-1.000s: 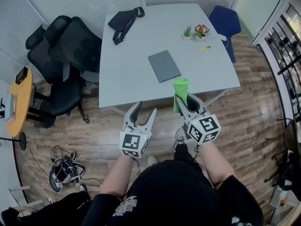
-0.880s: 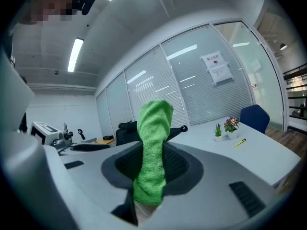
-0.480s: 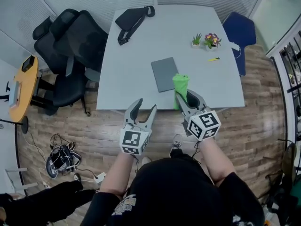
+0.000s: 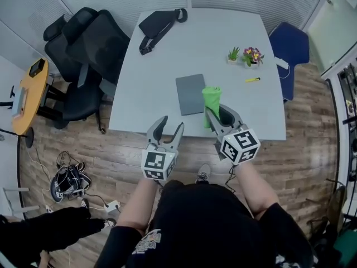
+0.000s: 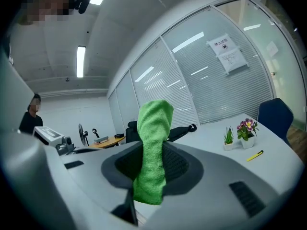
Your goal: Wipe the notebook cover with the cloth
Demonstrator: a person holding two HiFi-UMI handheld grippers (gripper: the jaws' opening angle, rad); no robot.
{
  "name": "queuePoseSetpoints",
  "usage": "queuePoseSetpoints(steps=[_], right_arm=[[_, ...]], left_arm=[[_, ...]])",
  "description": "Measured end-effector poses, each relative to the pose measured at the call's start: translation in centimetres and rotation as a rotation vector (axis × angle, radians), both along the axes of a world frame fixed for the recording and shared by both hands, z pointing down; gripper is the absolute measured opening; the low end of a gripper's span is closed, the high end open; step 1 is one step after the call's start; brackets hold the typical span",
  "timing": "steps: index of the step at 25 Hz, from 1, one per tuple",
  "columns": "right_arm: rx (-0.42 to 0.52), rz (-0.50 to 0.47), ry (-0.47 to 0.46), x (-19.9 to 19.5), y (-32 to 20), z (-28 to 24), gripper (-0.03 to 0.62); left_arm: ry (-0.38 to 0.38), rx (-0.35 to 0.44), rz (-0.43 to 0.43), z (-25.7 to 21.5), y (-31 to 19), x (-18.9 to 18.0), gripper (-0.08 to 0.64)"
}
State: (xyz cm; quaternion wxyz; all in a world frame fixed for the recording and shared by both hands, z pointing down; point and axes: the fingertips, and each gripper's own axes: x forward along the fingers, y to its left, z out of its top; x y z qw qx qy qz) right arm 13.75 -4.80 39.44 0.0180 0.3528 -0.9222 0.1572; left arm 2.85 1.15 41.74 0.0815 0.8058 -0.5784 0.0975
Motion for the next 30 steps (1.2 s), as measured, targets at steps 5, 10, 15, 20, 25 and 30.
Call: queuePoseSetpoints(steps=[5, 10, 15, 20, 25, 30], right_arm=[[-0.013, -0.009, 0.011, 0.2, -1.4, 0.8, 0.11], [-0.038, 0.011, 0.016, -0.3, -2.8, 1.5, 0.11], [-0.055, 0.058, 0.035, -1.3, -4.2, 2.7, 0.11], [-0.092, 0.129, 0.062, -3.0, -5.8, 4.0, 0.11], [-0.137, 0.198, 0.105, -4.2, -7.3, 6.1, 0.11], [-0.203, 0.252, 0.144, -5.1, -7.7, 8.8, 0.11]], left_arm=[[0.003, -0.028, -0.008, 1.3, -1.5, 0.2, 0.216], [0.014, -0.065, -0.001, 2.7, -3.0, -0.7, 0.216], [0.016, -0.099, 0.055, 4.5, -5.0, -2.0, 0.216], [0.006, -0.155, 0.156, 6.8, -7.3, -3.5, 0.216], [0.005, -0.206, 0.251, 9.3, -9.9, -4.2, 0.216], [-0.007, -0.259, 0.346, 11.8, -11.7, -4.4, 0.216]])
